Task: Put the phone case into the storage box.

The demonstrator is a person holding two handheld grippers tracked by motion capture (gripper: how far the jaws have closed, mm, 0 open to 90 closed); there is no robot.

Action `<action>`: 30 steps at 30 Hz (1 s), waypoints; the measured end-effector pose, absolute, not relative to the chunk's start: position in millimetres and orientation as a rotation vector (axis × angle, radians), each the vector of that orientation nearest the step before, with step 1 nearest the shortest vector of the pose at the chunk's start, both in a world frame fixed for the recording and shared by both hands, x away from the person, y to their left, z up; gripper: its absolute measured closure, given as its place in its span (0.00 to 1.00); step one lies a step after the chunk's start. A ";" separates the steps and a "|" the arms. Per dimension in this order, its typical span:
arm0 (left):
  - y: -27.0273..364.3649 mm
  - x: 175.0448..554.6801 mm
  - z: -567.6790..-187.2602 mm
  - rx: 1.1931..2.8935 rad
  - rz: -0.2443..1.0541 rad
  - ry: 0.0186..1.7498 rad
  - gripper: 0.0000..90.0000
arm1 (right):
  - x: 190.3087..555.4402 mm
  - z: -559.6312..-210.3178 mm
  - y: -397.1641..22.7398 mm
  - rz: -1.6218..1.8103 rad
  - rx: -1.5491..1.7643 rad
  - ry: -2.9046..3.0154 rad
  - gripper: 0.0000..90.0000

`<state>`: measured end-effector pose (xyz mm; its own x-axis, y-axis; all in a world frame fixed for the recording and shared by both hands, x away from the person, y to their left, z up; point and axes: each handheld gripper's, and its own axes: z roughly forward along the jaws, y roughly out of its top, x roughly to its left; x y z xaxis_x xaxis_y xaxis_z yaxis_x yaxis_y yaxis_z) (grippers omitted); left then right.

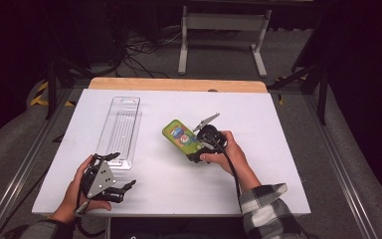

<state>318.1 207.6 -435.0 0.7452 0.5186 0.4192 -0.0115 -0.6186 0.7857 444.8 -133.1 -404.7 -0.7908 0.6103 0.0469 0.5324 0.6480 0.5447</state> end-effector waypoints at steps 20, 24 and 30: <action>188.3 321.9 -421.4 2.115 1.008 0.260 0.09 | 425.7 -388.8 -129.5 0.937 0.911 2.705 0.19; 182.1 324.1 -419.4 2.115 1.043 0.232 0.09 | 421.1 -387.3 -129.6 0.943 0.900 2.705 0.19; 170.3 325.1 -414.7 2.104 1.101 0.177 0.10 | 417.1 -386.8 -129.4 0.948 0.895 2.713 0.19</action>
